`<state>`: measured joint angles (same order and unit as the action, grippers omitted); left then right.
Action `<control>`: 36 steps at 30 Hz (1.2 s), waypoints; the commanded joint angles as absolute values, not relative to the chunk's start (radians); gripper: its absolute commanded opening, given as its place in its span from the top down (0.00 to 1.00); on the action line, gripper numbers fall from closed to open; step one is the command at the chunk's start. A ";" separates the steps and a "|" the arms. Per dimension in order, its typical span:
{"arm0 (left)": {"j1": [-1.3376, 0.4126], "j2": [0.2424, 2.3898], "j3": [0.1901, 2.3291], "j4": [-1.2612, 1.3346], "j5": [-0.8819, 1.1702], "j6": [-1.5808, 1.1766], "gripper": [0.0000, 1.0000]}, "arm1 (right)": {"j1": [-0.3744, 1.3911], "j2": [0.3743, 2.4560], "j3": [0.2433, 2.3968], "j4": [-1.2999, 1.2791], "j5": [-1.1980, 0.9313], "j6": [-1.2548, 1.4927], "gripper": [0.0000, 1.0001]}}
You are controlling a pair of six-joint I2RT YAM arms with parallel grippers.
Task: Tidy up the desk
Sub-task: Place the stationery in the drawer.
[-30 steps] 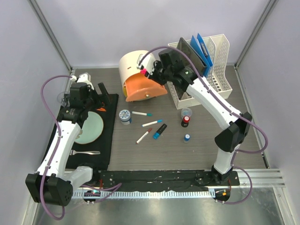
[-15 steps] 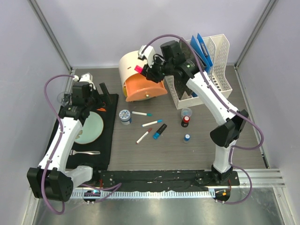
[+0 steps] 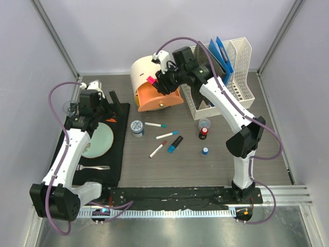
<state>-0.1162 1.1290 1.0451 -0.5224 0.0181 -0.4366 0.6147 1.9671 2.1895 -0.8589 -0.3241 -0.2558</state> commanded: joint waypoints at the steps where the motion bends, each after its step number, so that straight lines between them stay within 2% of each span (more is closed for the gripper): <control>1: -0.117 1.123 1.063 -0.491 0.008 -0.426 0.00 | 0.615 1.976 2.235 -0.867 -0.339 -0.256 0.97; 8: -0.117 1.129 1.057 -0.485 0.006 -0.426 0.00 | 0.615 2.029 2.286 -0.943 -0.321 -0.310 0.93; 18: -0.117 1.146 1.052 -0.480 0.008 -0.428 0.00 | 0.614 2.085 2.327 -0.965 -0.273 -0.357 0.93; 23: -0.117 1.157 1.051 -0.476 0.006 -0.429 0.00 | 0.615 2.108 2.364 -0.966 -0.268 -0.364 0.89; 28: -0.117 1.157 1.052 -0.477 0.008 -0.428 0.00 | 0.615 2.111 2.384 -0.948 -0.250 -0.356 0.66; 36: -0.115 1.143 1.052 -0.485 0.006 -0.428 0.00 | 0.615 2.080 2.376 -0.933 -0.244 -0.350 0.58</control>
